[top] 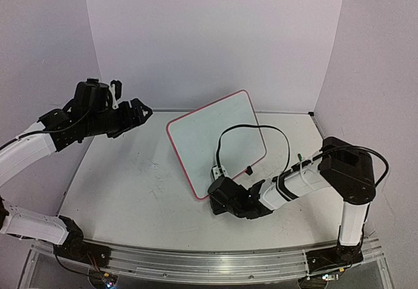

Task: Write a sentence on the whiteboard
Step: Adjust the whiteboard stand at the center of the board.

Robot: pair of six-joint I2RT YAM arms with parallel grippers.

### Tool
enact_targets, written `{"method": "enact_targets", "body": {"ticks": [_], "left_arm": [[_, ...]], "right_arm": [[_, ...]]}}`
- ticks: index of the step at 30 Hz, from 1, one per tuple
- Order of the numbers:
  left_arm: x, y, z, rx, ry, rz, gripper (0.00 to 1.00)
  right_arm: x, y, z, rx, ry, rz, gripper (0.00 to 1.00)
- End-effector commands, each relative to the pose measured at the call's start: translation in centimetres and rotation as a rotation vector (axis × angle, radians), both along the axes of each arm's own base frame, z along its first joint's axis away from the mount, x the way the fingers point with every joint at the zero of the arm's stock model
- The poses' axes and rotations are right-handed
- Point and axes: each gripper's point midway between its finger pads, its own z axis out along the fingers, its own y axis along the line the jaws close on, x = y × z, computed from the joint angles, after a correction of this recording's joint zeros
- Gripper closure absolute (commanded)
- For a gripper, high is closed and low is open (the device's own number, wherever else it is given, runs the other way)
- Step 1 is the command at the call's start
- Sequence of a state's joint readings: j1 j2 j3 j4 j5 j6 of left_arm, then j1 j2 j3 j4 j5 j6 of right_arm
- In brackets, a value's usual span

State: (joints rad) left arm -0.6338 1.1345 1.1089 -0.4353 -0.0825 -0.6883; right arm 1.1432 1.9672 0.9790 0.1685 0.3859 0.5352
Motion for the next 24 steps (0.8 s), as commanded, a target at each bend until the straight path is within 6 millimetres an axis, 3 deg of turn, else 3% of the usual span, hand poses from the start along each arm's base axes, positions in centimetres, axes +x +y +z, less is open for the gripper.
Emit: {"method": "enact_targets", "body": {"ticks": [1, 6, 9, 14, 18, 22, 24], "left_arm": [[-1.5, 0.3, 0.2, -0.101, 0.004, -0.005, 0.13], [-2.8, 1.1, -0.1, -0.124, -0.01, -0.003, 0.11], [-2.8, 0.9, -0.1, -0.095, -0.026, -0.034, 0.09], [-3.0, 1.3, 0.4, -0.074, -0.059, -0.038, 0.07], [-3.1, 1.8, 1.0, -0.055, -0.093, -0.03, 0.04], [-2.9, 1.3, 0.1, -0.059, -0.063, -0.039, 0.03], [-2.7, 1.0, -0.3, -0.064, -0.049, -0.04, 0.02]], "right_arm": [[-0.6, -0.2, -0.7, 0.029, -0.027, -0.224, 0.97], [-1.7, 2.7, -1.2, 0.056, -0.012, -0.222, 0.89], [-1.5, 4.3, -0.5, 0.089, -0.015, -0.216, 0.71], [-2.0, 5.2, 2.2, 0.114, -0.008, -0.14, 0.31], [-3.4, 3.1, 6.2, 0.083, -0.035, -0.031, 0.22], [-4.4, -0.2, 12.7, 0.091, -0.157, 0.131, 0.13], [-3.0, -2.2, 15.4, 0.109, -0.196, 0.181, 0.1]]}}
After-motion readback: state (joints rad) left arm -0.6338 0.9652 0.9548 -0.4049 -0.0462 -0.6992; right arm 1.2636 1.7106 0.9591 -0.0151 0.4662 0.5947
